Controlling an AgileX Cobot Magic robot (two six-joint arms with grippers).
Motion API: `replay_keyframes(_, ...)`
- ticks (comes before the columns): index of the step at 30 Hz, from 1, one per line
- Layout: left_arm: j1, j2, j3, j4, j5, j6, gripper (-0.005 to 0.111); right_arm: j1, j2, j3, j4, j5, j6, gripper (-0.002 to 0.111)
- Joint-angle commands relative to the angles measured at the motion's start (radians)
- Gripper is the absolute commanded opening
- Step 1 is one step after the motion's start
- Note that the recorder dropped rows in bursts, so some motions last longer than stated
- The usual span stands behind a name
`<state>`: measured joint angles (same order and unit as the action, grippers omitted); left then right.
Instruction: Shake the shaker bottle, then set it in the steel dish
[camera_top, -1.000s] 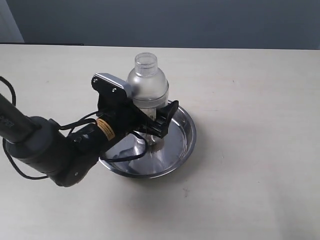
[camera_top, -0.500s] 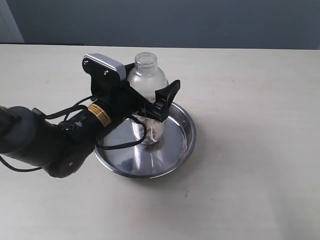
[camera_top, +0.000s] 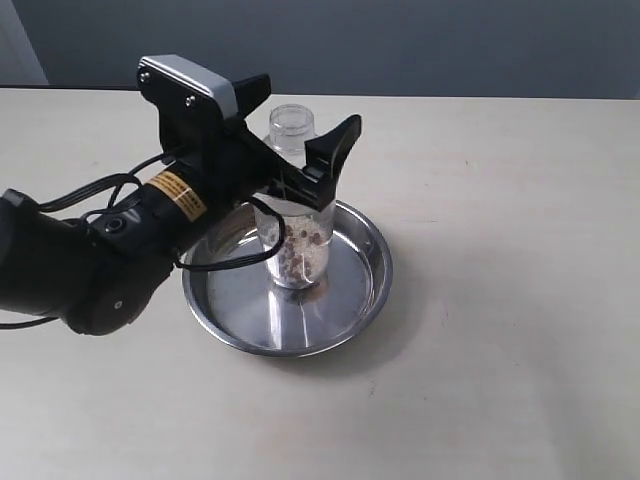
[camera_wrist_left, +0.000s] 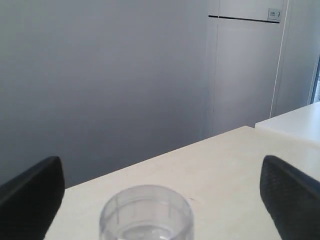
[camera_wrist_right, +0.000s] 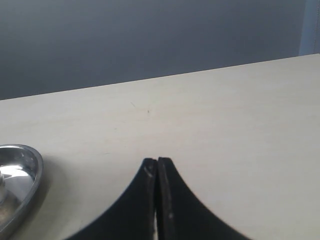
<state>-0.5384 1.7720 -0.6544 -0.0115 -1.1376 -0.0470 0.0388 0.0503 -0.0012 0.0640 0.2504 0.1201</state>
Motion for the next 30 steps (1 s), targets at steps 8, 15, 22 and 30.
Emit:
replay_keyframes(8,0.0,-0.275,0.0,-0.116,0.334,0.185,0.08,0.001,0.002,0.001,-0.002,-0.016,-0.004,-0.001)
replay_keyframes(15,0.0,-0.532,0.0,-0.33,0.694,0.391,0.025,0.001,0.002,0.001,-0.002,-0.014,-0.004,-0.001)
replay_keyframes(22,0.0,-0.755,0.0,-0.45,0.91,0.528,0.001,0.001,0.002,0.001,-0.002,-0.014,-0.004,-0.001)
replay_keyframes(30,0.0,-0.901,0.0,-0.448,0.995,0.558,0.0,0.001,0.002,0.001,-0.002,-0.014,-0.004,-0.001)
